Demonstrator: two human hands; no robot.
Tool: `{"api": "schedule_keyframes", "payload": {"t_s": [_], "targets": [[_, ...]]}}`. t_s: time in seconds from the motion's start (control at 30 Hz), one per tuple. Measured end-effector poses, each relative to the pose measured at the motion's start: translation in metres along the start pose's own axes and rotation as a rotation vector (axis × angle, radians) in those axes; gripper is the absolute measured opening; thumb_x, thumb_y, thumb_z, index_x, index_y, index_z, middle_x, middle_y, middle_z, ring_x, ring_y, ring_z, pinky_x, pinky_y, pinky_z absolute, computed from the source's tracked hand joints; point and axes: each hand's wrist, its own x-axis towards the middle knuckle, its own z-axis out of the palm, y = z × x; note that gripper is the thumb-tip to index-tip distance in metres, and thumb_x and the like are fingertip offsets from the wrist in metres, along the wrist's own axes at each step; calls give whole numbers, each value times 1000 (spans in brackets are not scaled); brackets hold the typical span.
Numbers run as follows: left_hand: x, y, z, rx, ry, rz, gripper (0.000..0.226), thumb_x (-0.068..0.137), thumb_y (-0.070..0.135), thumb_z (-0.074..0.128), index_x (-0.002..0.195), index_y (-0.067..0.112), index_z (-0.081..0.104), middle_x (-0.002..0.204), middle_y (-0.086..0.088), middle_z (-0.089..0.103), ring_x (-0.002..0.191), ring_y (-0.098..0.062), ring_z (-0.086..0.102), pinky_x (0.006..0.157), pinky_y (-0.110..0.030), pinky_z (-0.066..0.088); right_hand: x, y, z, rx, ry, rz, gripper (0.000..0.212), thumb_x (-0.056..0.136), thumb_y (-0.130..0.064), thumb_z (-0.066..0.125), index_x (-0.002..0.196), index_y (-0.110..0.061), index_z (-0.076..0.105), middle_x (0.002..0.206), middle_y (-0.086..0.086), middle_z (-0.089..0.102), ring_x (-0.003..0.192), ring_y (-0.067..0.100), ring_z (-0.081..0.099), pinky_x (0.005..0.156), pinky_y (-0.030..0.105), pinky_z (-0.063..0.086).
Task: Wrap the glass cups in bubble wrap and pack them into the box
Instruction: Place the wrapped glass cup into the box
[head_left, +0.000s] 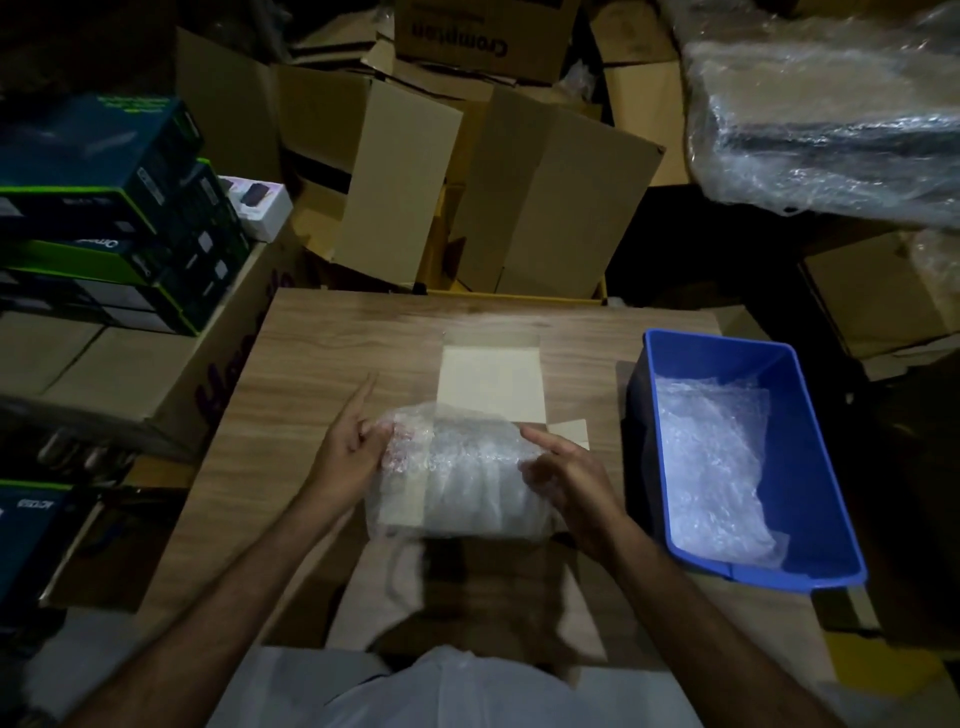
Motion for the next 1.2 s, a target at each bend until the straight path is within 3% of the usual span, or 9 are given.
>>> {"api": "schedule_keyframes", "payload": {"t_s": [0.2, 0.3, 0.37, 0.43, 0.6, 0.8, 0.9, 1.07, 1.2], "targets": [[-1, 12, -18, 86, -305, -78, 55, 78, 8, 84, 129, 20, 68, 130, 7, 67, 118, -8, 65, 96, -28, 56, -4, -3, -13, -444, -103, -182, 39, 75, 2, 84, 111, -11, 76, 112, 4, 75, 94, 12, 74, 77, 27, 62], [0, 14, -15, 530, -207, 36, 53, 70, 16, 91, 119, 25, 72, 121, 12, 65, 104, -4, 68, 91, -29, 59, -3, -11, -11, -802, -65, -341, 10, 81, -17, 82, 83, -26, 78, 81, -9, 74, 73, 3, 69, 65, 28, 60], [0, 17, -11, 746, -75, 153, 25, 74, 30, 88, 96, 31, 75, 107, 10, 67, 94, -7, 63, 80, -33, 58, -1, -16, -15, -934, -116, -453, 27, 83, -29, 78, 59, -30, 66, 58, -12, 62, 57, 2, 59, 56, 27, 48], [3, 15, -14, 800, -63, 225, 15, 77, 38, 84, 81, 30, 72, 107, 9, 56, 103, -9, 54, 82, -31, 50, -4, -24, -16, -967, -139, -484, 22, 85, -40, 75, 67, -34, 65, 71, -10, 63, 73, 12, 61, 66, 31, 49], [-1, 35, -22, 357, -397, 92, 29, 84, 34, 76, 82, 6, 67, 84, 2, 75, 80, -10, 71, 72, -37, 58, -19, -45, -17, -490, -259, -332, 17, 100, -19, 62, 103, -3, 69, 98, 10, 76, 90, 22, 74, 75, 31, 59], [-8, 61, -23, 262, -856, -153, 45, 85, 6, 80, 125, 6, 60, 109, -16, 75, 104, -37, 71, 93, -56, 55, -13, -53, 3, -196, -225, -277, 27, 88, -25, 78, 102, -3, 70, 96, 14, 72, 88, 28, 70, 76, 38, 58], [-11, 70, 5, 228, -799, -108, 34, 94, 15, 70, 127, 17, 61, 106, -4, 78, 94, -23, 74, 82, -38, 60, -10, -55, 6, 75, -358, -72, 33, 89, -26, 76, 115, -7, 68, 110, 14, 70, 103, 30, 67, 93, 42, 56], [-12, 51, 24, 87, -523, -33, 36, 86, 21, 78, 119, 10, 67, 111, -10, 76, 97, -32, 72, 82, -45, 58, -11, -30, -3, 563, -485, 147, 89, 76, -46, 85, 146, -4, 49, 149, 22, 50, 138, 38, 48, 121, 53, 30], [-20, 30, 31, -72, -362, -71, 38, 83, 16, 79, 117, 5, 67, 106, -12, 77, 94, -24, 73, 78, -32, 61, -22, -8, 4, 278, -341, 114, 87, 66, -36, 94, 141, -14, 55, 137, 14, 63, 122, 31, 63, 114, 45, 42]]}}
